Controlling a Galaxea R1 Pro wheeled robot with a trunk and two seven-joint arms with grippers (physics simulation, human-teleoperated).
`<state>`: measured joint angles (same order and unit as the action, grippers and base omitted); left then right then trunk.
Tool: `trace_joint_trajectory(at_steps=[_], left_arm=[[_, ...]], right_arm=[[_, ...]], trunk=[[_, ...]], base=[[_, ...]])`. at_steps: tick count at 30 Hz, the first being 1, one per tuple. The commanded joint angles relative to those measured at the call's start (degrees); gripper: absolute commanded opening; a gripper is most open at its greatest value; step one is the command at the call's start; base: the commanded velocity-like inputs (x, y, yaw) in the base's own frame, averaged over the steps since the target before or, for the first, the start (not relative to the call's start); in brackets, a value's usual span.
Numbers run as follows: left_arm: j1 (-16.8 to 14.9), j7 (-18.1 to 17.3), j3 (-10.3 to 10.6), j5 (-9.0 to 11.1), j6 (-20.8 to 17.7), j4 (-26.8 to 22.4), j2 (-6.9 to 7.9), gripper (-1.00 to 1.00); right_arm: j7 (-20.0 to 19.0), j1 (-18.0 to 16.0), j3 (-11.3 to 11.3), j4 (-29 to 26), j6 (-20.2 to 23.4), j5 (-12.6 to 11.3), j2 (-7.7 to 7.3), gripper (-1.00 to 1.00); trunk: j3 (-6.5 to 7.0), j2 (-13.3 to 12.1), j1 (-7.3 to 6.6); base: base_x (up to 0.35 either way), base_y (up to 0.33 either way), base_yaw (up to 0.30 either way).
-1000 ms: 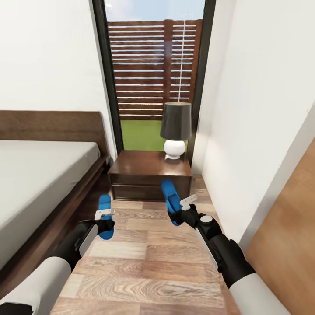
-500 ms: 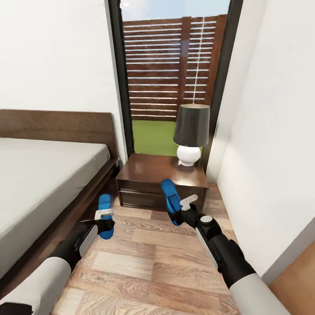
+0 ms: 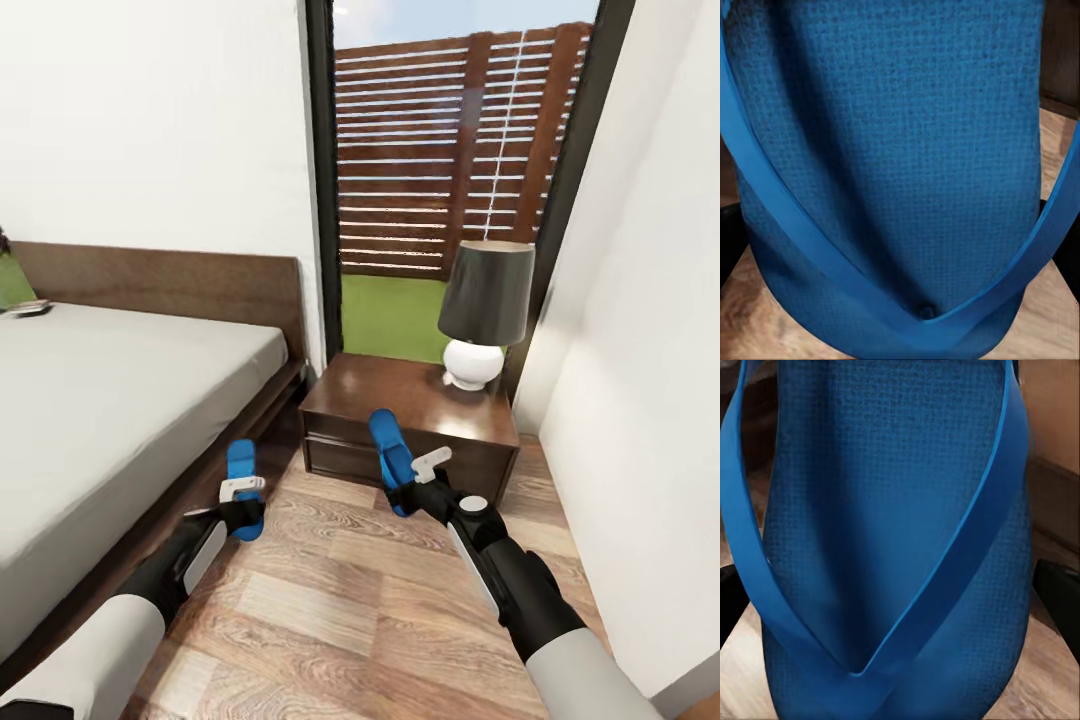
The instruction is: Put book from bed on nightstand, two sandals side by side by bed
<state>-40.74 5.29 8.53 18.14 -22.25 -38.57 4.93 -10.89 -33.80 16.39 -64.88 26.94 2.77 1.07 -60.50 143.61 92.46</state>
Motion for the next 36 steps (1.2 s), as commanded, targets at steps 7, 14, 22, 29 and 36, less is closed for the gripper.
trace_joint_trajectory(at_steps=[7, 14, 22, 29, 36], left_arm=[[1.86, 0.03, 0.75, 0.04, 6.17, -0.19, -2.46, -1.0], [4.81, 0.01, 0.81, -0.13, 11.68, -0.41, -2.83, -1.0], [5.14, 0.26, 10.64, 0.09, 12.92, 0.27, -3.59, -1.0], [5.15, 0.33, 11.65, 0.48, 13.06, 0.35, -3.54, -1.0], [5.15, 0.41, 11.68, 0.66, 13.11, 0.35, -3.53, -1.0]], right_arm=[[-0.05, 1.21, -4.28, 1.37, -4.11, -5.12, -0.4, -1.0], [0.4, 1.45, -7.87, 10.07, -10.18, -5.82, -0.42, -1.0], [2.92, 1.46, -10.28, 12.92, -14.98, -5.93, 0.14, -1.0], [3.06, 1.46, -10.32, 13.2, -14.97, -5.77, 0.16, -1.0], [3.07, 1.46, -10.32, 13.17, -15.16, -5.76, 0.16, -1.0]], trunk=[[-0.05, 0.02, -0.01], [-0.05, 0.02, -0.01], [-0.05, 0.02, -0.01], [-0.05, 0.02, -0.01], [0.02, 0.02, -0.01]], base=[[0.001, 0.0, 0.222], [0.0, 0.0, 0.108], [0.012, -0.176, 0.153], [0.086, -0.15, 0.264], [0.006, -0.012, 0.279]])
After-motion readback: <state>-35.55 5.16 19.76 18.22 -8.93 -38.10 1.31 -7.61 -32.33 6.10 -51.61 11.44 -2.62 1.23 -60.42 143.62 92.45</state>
